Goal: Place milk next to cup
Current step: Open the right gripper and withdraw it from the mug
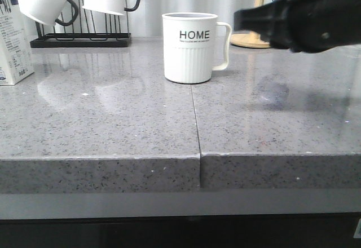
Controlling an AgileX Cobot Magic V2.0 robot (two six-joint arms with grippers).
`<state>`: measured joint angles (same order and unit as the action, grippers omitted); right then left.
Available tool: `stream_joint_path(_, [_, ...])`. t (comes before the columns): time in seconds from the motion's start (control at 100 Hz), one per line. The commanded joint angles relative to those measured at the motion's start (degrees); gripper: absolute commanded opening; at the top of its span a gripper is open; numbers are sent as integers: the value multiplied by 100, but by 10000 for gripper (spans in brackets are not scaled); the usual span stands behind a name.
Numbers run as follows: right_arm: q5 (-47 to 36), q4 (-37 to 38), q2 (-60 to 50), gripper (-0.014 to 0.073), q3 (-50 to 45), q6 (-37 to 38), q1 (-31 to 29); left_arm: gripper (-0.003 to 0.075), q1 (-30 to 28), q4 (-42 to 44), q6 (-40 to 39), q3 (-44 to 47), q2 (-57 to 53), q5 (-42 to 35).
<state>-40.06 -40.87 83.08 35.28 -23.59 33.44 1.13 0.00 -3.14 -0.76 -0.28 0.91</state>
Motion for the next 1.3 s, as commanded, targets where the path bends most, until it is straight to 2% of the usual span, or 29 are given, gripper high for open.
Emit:
stream_joint_path(0.0, [5,121,-574,246,33,-227,-108,-21,13,0,-5,-139,-181,-442])
stream_joint_path(0.12, [222,116,-1001,246,-45,-623,-335,-21,13,0,-5,-139,-181,-442])
stream_joint_path(0.47, [596,116,-1450,246,-85,-901,-820,-21,13,0,-5,-139,-181,-442])
stream_joint_path(0.55, [954,161,-1593,246,-126,-901,-1159,-20,13,0,-5,-139,-181,-442])
stream_joint_path(0.63, [1318,538,-1828,246,-238,-803,-1555,-21,13,0,-5,-139,-181,-442])
stream_joint_path(0.68, [1549,945,-2022,246,-328,-522,-1814,-21,13,0,-5,-139,-181,-442])
stream_joint_path(0.8, [1909,2170,-2568,246,-488,1073,-2432,-21,13,0,-5,-139,-181,-442])
stream_joint_path(0.94, [2645,3396,-3143,246,-515,2306,-2933,-21,13,0,-5,-139,-181,-442])
stream_joint_path(1.14, [4006,4736,-4118,218,-515,3253,-3103,-21,13,0,-5,-139,-181,-442])
stream_joint_path(1.29, [4572,5083,-4929,181,-583,3507,-3103,-21,13,0,-5,-139,-181,-442])
